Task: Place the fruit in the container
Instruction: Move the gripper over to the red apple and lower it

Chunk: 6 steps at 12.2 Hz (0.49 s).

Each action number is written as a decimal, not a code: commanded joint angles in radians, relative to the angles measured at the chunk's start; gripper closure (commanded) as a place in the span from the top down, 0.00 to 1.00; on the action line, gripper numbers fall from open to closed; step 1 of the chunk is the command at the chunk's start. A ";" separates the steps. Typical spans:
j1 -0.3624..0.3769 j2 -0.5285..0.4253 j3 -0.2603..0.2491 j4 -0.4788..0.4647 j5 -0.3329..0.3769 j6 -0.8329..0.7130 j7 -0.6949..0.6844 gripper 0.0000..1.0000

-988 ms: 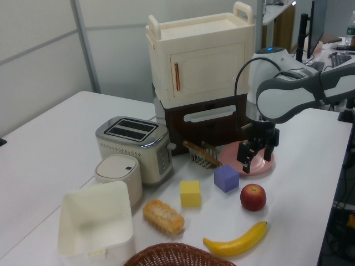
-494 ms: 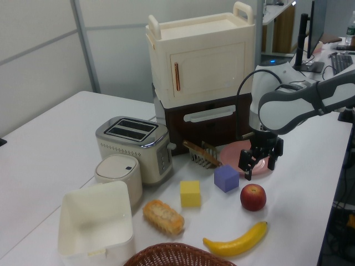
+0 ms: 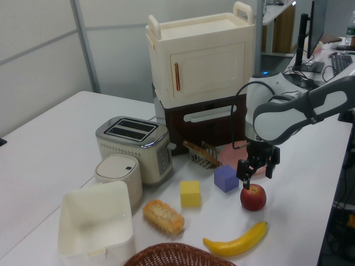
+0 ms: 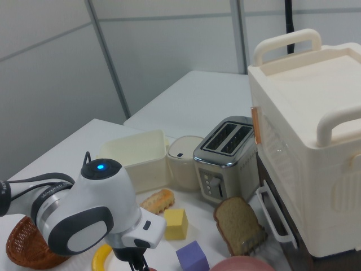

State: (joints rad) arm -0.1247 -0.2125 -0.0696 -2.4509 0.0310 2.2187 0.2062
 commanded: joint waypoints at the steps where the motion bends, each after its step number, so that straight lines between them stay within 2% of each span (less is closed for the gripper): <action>1: 0.013 0.027 0.011 -0.014 0.015 0.056 0.016 1.00; 6: 0.031 0.047 0.016 -0.013 -0.005 0.058 0.016 1.00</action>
State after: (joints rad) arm -0.1152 -0.1660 -0.0510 -2.4508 0.0307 2.2495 0.2062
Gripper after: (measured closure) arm 0.000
